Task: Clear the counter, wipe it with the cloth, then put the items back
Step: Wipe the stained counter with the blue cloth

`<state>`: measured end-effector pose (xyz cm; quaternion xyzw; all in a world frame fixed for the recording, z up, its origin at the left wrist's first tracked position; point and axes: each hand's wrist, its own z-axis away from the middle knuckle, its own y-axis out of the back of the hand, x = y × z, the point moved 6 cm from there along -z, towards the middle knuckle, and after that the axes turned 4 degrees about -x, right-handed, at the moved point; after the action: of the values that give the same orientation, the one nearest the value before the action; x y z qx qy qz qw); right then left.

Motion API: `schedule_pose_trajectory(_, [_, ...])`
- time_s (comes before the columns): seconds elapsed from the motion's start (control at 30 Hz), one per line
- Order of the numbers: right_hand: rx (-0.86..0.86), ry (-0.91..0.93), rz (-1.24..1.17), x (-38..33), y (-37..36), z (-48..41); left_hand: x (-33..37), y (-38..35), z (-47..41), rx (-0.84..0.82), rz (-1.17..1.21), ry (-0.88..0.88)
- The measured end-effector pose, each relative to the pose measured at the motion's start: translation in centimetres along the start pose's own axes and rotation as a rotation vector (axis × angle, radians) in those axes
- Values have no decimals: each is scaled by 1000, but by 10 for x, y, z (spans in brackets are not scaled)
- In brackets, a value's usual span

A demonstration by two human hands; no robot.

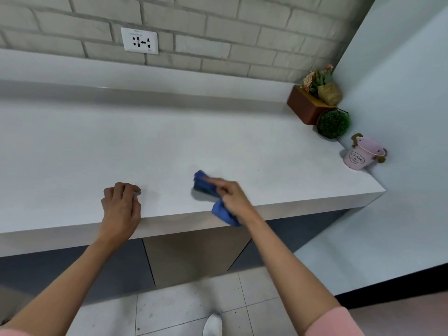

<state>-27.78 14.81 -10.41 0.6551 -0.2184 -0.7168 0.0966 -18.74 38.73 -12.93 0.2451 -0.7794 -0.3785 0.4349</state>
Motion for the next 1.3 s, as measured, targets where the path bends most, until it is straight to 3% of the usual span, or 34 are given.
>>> schedule_pose_trajectory(0.13, [344, -14, -158, 4, 84, -4, 3, 0, 1, 27, -19, -1])
schedule_pose_trajectory(0.27, [614, -158, 38, 47, 166, 3, 4, -1, 2, 76, -21, 31])
schedule_pose_trajectory(0.33, [649, -255, 171, 72, 186, 5, 4, -2, 2, 102, -19, 40])
schedule_pose_trajectory(0.5, [435, -303, 750, 107, 177, -24, 8, -5, 1, 162, -92, 41])
schedule_pose_trajectory(0.57, [366, -246, 814, 104, 170, -36, 10, -8, 1, 165, -146, 18])
schedule_pose_trajectory(0.9, [-13, 89, 773, 50, 46, -44, 11, -15, -2, 144, -255, -36])
schedule_pose_trajectory(1.07, [-95, 196, 728, 24, -4, -38, 14, -12, 0, 115, -236, -11])
schedule_pose_trajectory(1.3, [-167, 235, 664, 11, -34, -24, 16, -9, 0, -49, -121, 33])
